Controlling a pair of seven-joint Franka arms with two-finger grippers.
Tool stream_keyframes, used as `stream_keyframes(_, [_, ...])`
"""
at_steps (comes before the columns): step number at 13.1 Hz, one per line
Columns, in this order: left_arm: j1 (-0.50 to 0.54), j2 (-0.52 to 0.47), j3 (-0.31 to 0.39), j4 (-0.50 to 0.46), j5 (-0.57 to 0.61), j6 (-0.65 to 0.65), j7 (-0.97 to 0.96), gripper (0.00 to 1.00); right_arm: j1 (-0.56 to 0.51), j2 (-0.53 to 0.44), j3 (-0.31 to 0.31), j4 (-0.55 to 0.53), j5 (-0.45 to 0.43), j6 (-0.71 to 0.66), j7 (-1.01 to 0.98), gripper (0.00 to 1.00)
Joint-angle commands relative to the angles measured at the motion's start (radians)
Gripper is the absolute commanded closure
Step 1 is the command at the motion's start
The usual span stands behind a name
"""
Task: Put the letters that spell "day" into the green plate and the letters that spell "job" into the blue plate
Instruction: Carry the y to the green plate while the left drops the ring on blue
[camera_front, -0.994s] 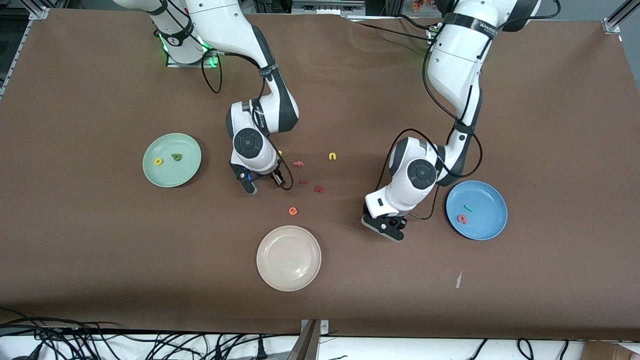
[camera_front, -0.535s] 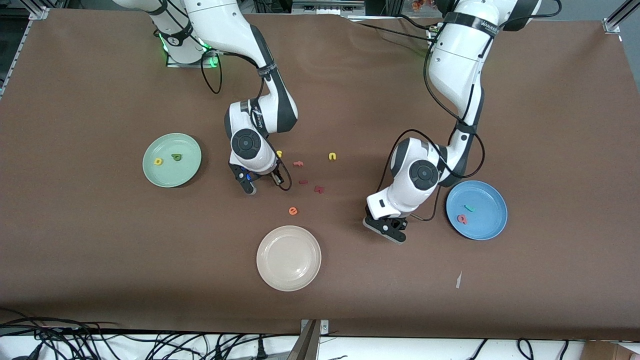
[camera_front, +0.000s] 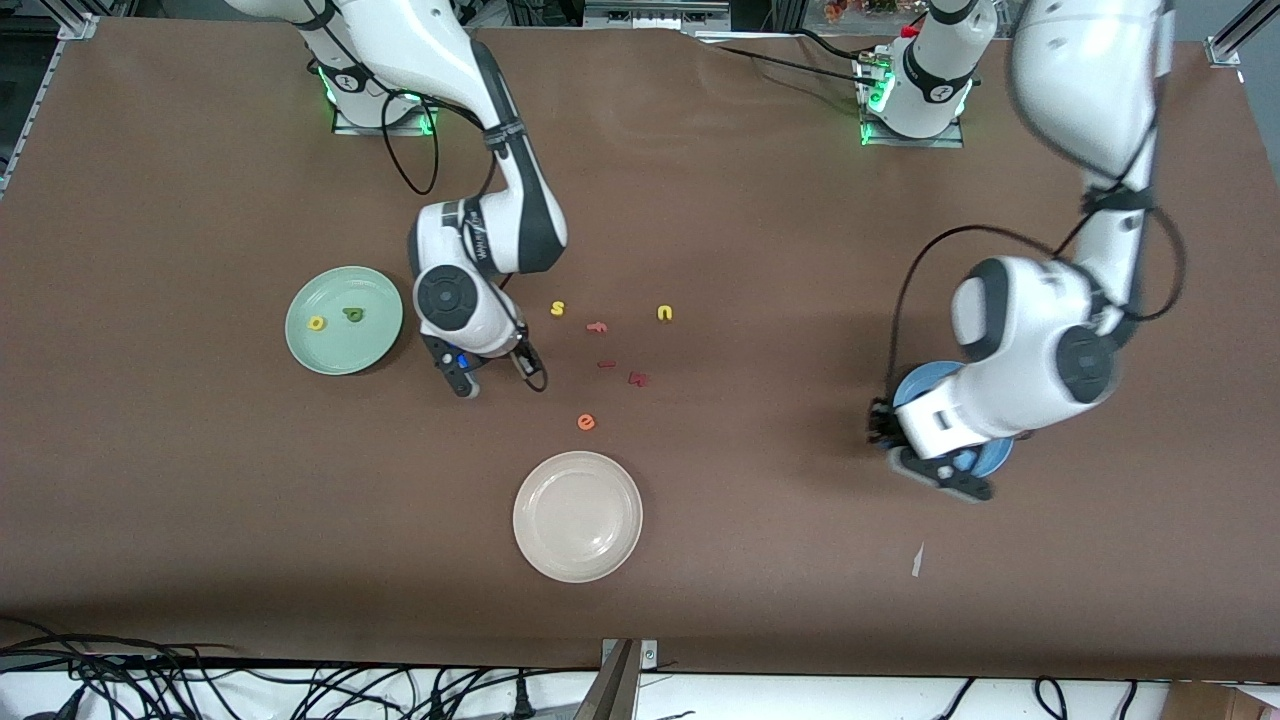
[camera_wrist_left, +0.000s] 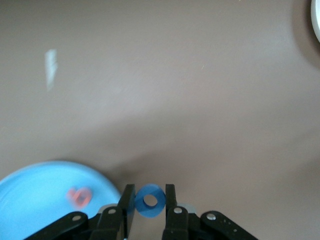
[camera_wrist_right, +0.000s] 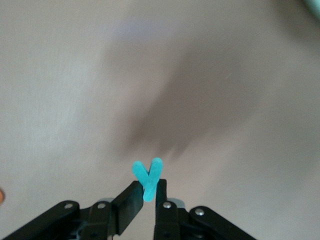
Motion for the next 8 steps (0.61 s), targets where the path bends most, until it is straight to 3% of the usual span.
stream_keyframes(1, [0.073,-0.174,-0.071,-0.213,0.145,0.005,0.011,0.93,-0.006,-0.036,-0.089,-0.005,0.023,-0.124,-0.042,1.0])
stream_keyframes(3, [0.077,-0.214,-0.074,-0.296,0.171,0.041,0.008,0.89,-0.003,-0.041,-0.139,-0.005,0.023,-0.191,-0.082,1.0])
stream_keyframes(5, [0.093,-0.223,-0.074,-0.398,0.191,0.173,0.008,0.84,-0.003,-0.044,-0.195,-0.015,0.017,-0.228,-0.168,1.0])
stream_keyframes(7, [0.104,-0.207,-0.073,-0.466,0.202,0.346,0.008,0.7,-0.003,-0.044,-0.245,-0.043,0.017,-0.251,-0.275,1.0])
stream_keyframes(8, [0.103,-0.197,-0.073,-0.465,0.201,0.362,0.007,0.5,-0.003,-0.044,-0.271,-0.066,0.017,-0.254,-0.326,1.0])
